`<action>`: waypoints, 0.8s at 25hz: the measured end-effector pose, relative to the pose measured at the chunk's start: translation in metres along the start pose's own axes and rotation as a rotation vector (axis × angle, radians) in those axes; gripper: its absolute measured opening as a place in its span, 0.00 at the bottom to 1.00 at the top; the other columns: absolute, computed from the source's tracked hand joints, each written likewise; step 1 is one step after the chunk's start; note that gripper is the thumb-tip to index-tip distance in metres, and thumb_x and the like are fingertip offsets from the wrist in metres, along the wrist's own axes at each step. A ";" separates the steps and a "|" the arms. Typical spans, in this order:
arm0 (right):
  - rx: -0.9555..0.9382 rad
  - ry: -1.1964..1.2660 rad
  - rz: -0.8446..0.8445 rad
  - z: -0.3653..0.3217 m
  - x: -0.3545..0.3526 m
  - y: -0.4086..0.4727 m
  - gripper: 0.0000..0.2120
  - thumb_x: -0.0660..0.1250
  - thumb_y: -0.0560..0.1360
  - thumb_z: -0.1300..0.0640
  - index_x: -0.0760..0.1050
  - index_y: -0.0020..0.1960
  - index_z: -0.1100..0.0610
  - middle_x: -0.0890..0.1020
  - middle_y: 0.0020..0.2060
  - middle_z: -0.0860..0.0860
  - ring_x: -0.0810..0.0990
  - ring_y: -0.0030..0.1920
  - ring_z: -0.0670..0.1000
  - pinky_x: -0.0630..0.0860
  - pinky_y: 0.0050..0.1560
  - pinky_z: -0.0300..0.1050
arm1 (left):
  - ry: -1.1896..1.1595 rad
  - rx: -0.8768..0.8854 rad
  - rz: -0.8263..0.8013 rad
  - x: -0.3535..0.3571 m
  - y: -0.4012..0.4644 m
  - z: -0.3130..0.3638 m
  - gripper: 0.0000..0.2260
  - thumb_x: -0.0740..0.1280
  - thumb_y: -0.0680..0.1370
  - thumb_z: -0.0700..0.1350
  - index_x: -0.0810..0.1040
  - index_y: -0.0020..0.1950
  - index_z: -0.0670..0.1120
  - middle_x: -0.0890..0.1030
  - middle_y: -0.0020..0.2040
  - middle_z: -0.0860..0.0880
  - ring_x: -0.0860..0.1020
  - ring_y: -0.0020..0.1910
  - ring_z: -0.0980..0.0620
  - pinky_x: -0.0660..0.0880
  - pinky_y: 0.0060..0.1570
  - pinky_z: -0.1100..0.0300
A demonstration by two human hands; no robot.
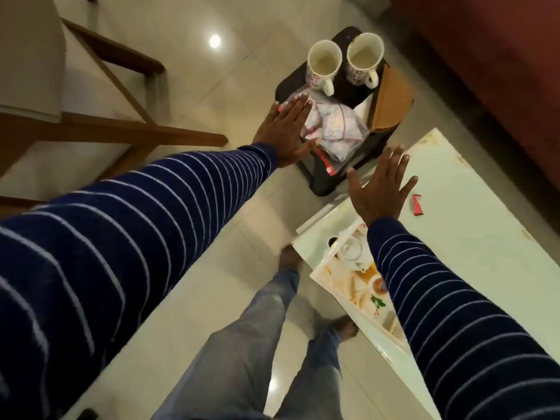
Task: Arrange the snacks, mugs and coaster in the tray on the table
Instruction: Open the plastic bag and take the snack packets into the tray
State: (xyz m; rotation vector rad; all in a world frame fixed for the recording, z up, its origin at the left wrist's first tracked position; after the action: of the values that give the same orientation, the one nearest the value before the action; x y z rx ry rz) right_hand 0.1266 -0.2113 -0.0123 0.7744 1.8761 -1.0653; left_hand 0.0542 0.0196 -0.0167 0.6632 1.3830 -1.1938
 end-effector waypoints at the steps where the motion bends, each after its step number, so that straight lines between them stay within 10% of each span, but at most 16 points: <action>1: -0.010 0.003 0.008 -0.008 0.006 0.011 0.41 0.54 0.78 0.34 0.44 0.81 0.55 0.46 0.81 0.54 0.43 0.81 0.56 0.42 0.76 0.65 | -0.024 -0.033 -0.020 0.003 0.010 -0.011 0.38 0.46 0.78 0.68 0.51 0.80 0.44 0.52 0.81 0.45 0.51 0.80 0.46 0.49 0.76 0.43; 8: 0.080 0.417 -0.072 -0.029 0.060 0.081 0.38 0.59 0.81 0.43 0.43 0.81 0.55 0.51 0.81 0.55 0.56 0.79 0.59 0.60 0.76 0.59 | -0.250 -0.317 -0.065 0.044 0.065 -0.066 0.37 0.51 0.79 0.67 0.53 0.80 0.45 0.54 0.81 0.44 0.53 0.79 0.45 0.56 0.74 0.45; 15: 0.319 0.864 -0.053 -0.042 0.078 0.103 0.47 0.68 0.79 0.50 0.35 0.81 0.52 0.54 0.80 0.56 0.64 0.76 0.60 0.68 0.72 0.57 | -0.627 -0.614 -0.039 0.072 0.085 -0.078 0.28 0.60 0.79 0.65 0.73 0.65 0.42 0.78 0.61 0.41 0.76 0.59 0.42 0.72 0.55 0.54; 20: 0.466 1.028 -0.056 -0.039 0.081 0.102 0.40 0.72 0.76 0.52 0.52 0.80 0.51 0.67 0.75 0.54 0.71 0.72 0.58 0.77 0.61 0.48 | -0.908 -0.712 -0.054 0.075 0.080 -0.077 0.13 0.68 0.76 0.56 0.74 0.51 0.47 0.78 0.48 0.49 0.75 0.47 0.48 0.73 0.48 0.56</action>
State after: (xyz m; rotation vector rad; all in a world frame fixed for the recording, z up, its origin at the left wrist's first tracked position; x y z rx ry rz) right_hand 0.1566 -0.1217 -0.1096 1.7980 2.4929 -1.2817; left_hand 0.0825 0.0977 -0.1221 -0.3988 0.9170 -0.7757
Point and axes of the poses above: each hand's wrist, its own y-axis towards the middle knuckle, its own x-axis out of the palm, z = x × y, the point moved 6 cm from there along y, towards the middle knuckle
